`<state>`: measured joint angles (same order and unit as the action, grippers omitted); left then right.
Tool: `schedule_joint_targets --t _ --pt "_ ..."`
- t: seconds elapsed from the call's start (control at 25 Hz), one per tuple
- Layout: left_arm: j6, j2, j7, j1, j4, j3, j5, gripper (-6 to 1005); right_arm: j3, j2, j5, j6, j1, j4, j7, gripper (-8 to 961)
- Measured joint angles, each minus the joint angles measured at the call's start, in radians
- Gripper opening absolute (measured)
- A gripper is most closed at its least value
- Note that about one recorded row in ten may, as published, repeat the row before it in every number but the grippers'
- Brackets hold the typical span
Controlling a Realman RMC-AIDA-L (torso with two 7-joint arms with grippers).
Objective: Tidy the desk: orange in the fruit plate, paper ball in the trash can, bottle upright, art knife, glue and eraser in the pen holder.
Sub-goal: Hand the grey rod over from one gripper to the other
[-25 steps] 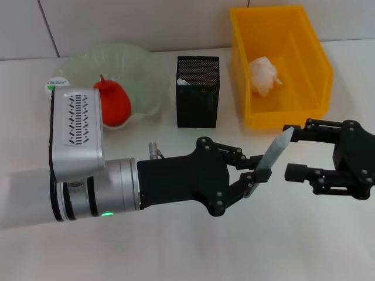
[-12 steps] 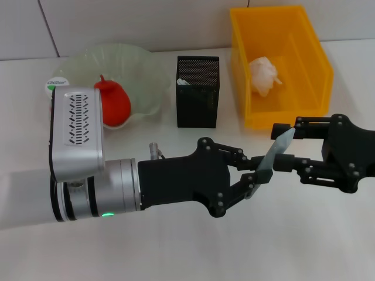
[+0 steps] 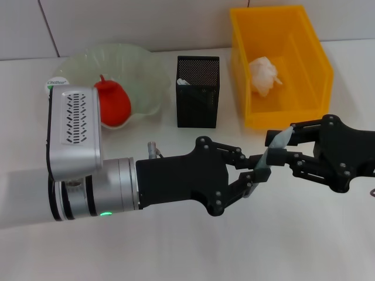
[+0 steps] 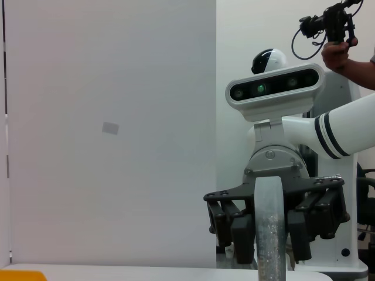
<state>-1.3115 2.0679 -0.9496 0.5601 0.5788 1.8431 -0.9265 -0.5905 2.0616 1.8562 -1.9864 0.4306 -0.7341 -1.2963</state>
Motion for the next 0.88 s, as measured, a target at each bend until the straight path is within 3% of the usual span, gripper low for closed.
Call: schedule_joint_targets --t 0.16,0.88 --pt "0.000 0.000 0.000 0.000 0.000 -0.001 0.000 141 0.000 0.000 0.003 0.001 0.003 0.001 0.000 318" --pt "-0.007 0.000 0.011 -0.007 0.000 0.001 0.000 159 -0.007 0.006 0.013 0.025 0.006 -0.005 0.052 152"
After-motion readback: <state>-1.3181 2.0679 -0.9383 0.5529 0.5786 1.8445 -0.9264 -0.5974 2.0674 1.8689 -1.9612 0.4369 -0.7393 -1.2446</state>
